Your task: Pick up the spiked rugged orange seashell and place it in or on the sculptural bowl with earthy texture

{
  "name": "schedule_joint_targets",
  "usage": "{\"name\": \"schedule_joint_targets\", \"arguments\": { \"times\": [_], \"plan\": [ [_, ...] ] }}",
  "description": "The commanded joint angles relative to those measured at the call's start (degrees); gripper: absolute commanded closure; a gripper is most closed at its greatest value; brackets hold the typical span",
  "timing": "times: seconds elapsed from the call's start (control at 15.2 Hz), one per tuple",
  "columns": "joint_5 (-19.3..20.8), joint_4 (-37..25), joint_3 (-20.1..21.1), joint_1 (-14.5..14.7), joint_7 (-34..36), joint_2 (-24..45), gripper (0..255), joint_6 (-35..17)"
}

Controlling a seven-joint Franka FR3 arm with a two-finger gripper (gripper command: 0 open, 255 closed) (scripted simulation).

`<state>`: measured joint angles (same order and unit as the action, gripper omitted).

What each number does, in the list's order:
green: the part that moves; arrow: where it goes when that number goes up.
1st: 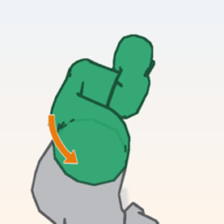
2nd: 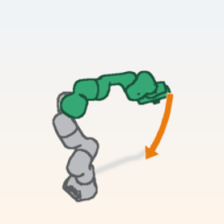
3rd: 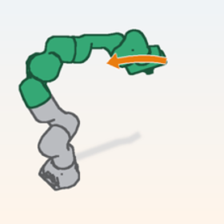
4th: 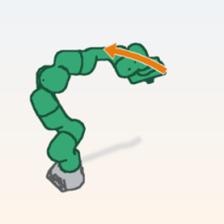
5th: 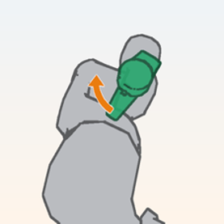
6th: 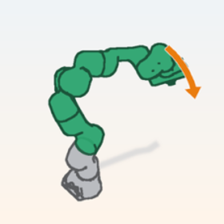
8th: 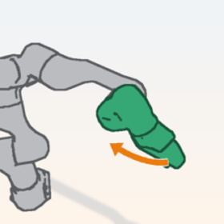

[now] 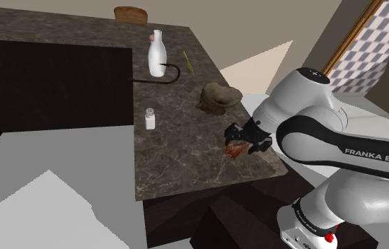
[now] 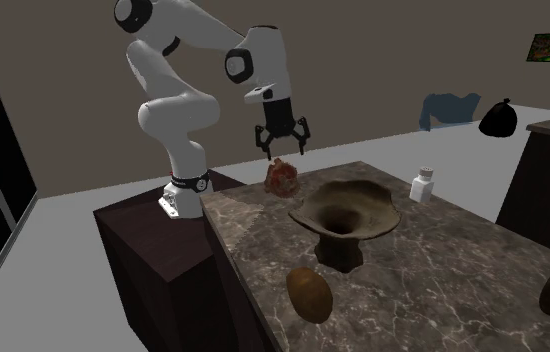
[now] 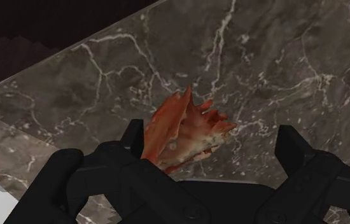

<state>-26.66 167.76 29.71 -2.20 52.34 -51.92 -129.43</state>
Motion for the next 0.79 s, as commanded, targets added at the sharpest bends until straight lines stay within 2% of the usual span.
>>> {"name": "schedule_joint_targets", "arguments": {
  "times": [0.0,0.2,0.73],
  "plan": [
    [-0.72,0.65,0.87,-0.17,0.03,1.87,0,-2.6],
    [-1.88,1.71,2.27,-0.31,-0.26,5.3,0,-7.06],
    [-1.87,1.7,2.27,-0.31,-0.26,5.29,0,-7.04]
  ]
}}
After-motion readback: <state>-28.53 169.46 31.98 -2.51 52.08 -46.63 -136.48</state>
